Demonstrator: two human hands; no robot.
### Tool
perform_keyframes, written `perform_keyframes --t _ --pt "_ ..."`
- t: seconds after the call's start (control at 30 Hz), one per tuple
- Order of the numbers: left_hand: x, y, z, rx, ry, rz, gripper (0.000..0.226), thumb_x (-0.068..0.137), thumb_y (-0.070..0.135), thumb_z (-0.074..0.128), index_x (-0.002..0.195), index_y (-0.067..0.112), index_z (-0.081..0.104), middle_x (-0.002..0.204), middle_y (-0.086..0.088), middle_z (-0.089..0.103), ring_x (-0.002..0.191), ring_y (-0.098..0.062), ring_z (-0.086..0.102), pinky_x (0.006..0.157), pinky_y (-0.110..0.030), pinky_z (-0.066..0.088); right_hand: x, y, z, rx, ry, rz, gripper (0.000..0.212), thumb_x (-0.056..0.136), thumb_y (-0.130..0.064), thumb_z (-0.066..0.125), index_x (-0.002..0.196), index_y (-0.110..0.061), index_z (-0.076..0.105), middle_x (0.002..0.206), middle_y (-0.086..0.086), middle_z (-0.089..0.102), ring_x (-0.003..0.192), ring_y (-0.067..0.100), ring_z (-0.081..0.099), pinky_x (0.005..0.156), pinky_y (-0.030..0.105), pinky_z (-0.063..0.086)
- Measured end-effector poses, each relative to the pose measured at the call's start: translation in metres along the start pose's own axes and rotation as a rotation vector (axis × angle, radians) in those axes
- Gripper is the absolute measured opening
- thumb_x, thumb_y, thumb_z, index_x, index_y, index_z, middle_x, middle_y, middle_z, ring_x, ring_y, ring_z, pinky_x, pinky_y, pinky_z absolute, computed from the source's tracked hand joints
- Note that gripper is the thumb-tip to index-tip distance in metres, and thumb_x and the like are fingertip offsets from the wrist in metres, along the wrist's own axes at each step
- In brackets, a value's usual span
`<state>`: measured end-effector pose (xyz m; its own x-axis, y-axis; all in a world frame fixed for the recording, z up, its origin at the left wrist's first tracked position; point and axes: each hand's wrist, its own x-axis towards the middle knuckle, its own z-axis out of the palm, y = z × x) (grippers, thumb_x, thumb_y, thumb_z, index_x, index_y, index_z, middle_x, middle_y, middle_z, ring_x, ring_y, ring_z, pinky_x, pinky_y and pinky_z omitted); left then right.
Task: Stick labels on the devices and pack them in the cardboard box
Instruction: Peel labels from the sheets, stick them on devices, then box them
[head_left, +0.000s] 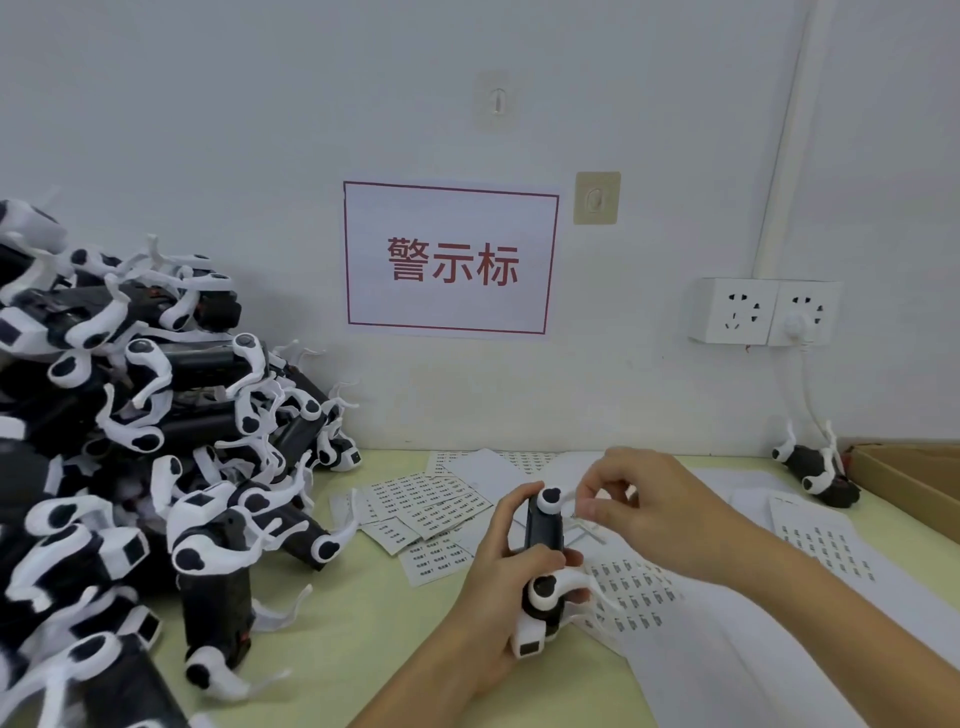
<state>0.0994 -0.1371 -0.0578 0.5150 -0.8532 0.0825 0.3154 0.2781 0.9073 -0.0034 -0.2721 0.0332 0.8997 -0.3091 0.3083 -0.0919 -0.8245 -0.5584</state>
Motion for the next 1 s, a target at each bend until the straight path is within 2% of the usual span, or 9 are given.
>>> perform_keyframes --t 0.1,0.2,0.3,0.4,0.47,0.57,0.7,0.83,1.0 --pt "0.000 0.001 0.001 -0.011 0.010 -0.008 0.071 0.067 0.002 0.069 0.124 0.042 0.062 0.113 -0.032 0.064 0.090 -0.036 0.068 0.084 -0.052 0.053 0.013 -0.004 0.005 -0.057 -0.040 0.008 0.021 0.091 -0.029 0.069 0.072 -0.035 0.067 0.091 -0.010 0.053 0.084 0.005 0.053 0.070 0.020 0.039" --pt "0.000 0.003 0.003 -0.042 0.005 -0.007 0.068 0.068 -0.003 0.065 0.121 0.041 0.067 0.123 -0.033 0.061 0.098 -0.031 0.069 0.077 -0.049 0.059 0.018 -0.004 0.011 -0.083 -0.076 0.015 0.023 0.091 -0.026 0.070 0.070 -0.035 0.069 0.097 -0.016 0.052 0.089 -0.005 0.052 0.071 0.015 0.036" --pt "-0.001 0.004 0.002 -0.058 -0.003 -0.012 0.064 0.074 -0.008 0.062 0.119 0.037 0.069 0.118 -0.028 0.063 0.096 -0.030 0.068 0.070 -0.043 0.060 0.019 -0.003 0.014 -0.120 -0.068 0.009 0.020 0.091 -0.027 0.070 0.072 -0.034 0.068 0.097 -0.015 0.050 0.086 -0.004 0.050 0.068 0.015 0.034" --pt "0.000 0.004 0.001 -0.049 0.000 -0.020 0.063 0.087 -0.015 0.053 0.122 0.036 0.068 0.111 -0.024 0.064 0.092 -0.029 0.068 0.070 -0.043 0.060 0.017 -0.003 0.013 -0.136 -0.054 -0.005 0.021 0.093 -0.025 0.068 0.073 -0.033 0.067 0.096 -0.014 0.048 0.084 0.000 0.051 0.066 0.016 0.034" --pt "-0.001 0.004 0.001 -0.044 -0.005 -0.022 0.062 0.087 -0.013 0.054 0.123 0.037 0.067 0.100 -0.020 0.066 0.084 -0.029 0.067 0.074 -0.046 0.058 0.015 -0.002 0.012 -0.153 -0.069 -0.011 0.021 0.094 -0.023 0.065 0.075 -0.031 0.066 0.096 -0.014 0.047 0.086 0.002 0.052 0.067 0.017 0.036" --pt "-0.002 0.005 0.002 -0.041 -0.006 -0.022 0.061 0.081 -0.007 0.061 0.123 0.038 0.066 0.094 -0.017 0.065 0.075 -0.029 0.065 0.070 -0.043 0.059 0.012 -0.005 0.012 -0.188 -0.088 -0.032 0.021 0.096 -0.020 0.062 0.077 -0.029 0.065 0.095 -0.015 0.045 0.087 0.002 0.051 0.069 0.018 0.037" --pt "-0.002 0.005 0.003 -0.039 0.003 -0.026 0.062 0.076 -0.003 0.064 0.124 0.038 0.066 0.095 -0.015 0.067 0.076 -0.027 0.066 0.067 -0.039 0.059 0.011 -0.009 0.010 -0.267 -0.111 -0.066 0.021 0.097 -0.018 0.061 0.078 -0.027 0.063 0.094 -0.015 0.041 0.086 0.004 0.050 0.074 0.022 0.044" --pt "-0.002 0.005 0.003 -0.024 0.015 -0.034 0.065 0.071 0.002 0.068 0.124 0.040 0.065 0.093 -0.014 0.069 0.078 -0.027 0.067 0.070 -0.041 0.059 0.009 -0.012 0.009 -0.325 -0.119 -0.085 0.020 0.096 -0.017 0.062 0.079 -0.027 0.062 0.095 -0.016 0.040 0.090 0.008 0.051 0.080 0.028 0.048" --pt "0.000 0.003 0.002 -0.011 0.032 -0.030 0.062 0.079 -0.001 0.066 0.127 0.039 0.064 0.092 -0.016 0.069 0.082 -0.029 0.066 0.075 -0.044 0.058 0.009 -0.013 0.011 -0.362 -0.134 -0.111 0.022 0.096 -0.018 0.061 0.079 -0.031 0.060 0.096 -0.017 0.039 0.092 0.010 0.052 0.082 0.031 0.048"
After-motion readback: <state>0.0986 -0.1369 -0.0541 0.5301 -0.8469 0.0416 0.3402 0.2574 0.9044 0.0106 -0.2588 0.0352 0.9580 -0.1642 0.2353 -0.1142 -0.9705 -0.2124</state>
